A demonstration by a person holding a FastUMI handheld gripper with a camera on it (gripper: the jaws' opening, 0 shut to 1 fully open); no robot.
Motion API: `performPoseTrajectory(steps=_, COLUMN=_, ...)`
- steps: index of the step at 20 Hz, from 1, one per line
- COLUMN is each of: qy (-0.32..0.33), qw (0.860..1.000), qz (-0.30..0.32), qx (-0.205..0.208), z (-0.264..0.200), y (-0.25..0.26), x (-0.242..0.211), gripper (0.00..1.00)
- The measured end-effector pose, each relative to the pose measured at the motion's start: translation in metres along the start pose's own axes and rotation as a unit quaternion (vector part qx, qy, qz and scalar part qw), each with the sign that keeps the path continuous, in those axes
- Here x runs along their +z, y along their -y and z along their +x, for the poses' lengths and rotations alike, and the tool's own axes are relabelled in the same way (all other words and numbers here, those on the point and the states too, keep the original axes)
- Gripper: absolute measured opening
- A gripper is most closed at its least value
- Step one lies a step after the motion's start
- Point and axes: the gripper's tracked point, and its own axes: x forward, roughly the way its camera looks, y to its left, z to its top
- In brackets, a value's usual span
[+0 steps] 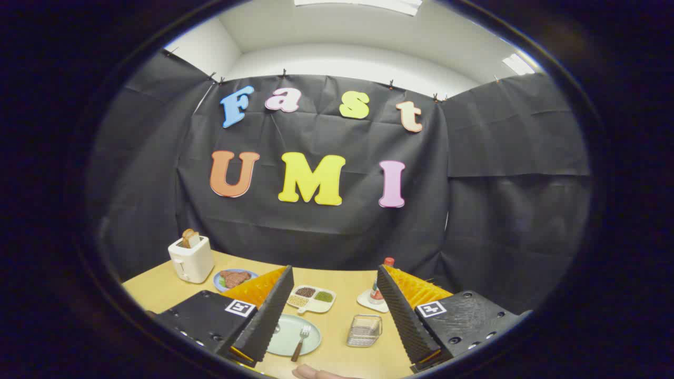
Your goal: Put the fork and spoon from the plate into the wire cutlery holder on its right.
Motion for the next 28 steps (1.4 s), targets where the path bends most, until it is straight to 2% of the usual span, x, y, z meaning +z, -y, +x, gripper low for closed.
performPoseTrajectory(steps=4, qy=0.003, qw=1.0, qz=0.007, qx=0.019, z=-0.003, y=-0.016, x=0.013, gripper=0.95)
performPoseTrajectory(steps=9, qy=-0.006, qw=1.0, qz=0.008, qx=0.021, z=0.0, y=-0.012, x=0.017, gripper=0.95)
performPoseTrajectory(steps=16, qy=-0.022, qw=0.999, qz=-0.011, qx=0.027, z=0.008, y=-0.005, x=0.004, gripper=0.95)
performPoseTrajectory(steps=23, qy=-0.113, qw=0.992, qz=-0.019, qx=0.042, z=0.022, y=-0.011, x=-0.07, gripper=0.95)
performPoseTrajectory(steps=28, qy=-0.226, qw=0.973, qz=-0.012, qx=0.045, z=0.026, y=-0.016, x=-0.151, gripper=0.95)
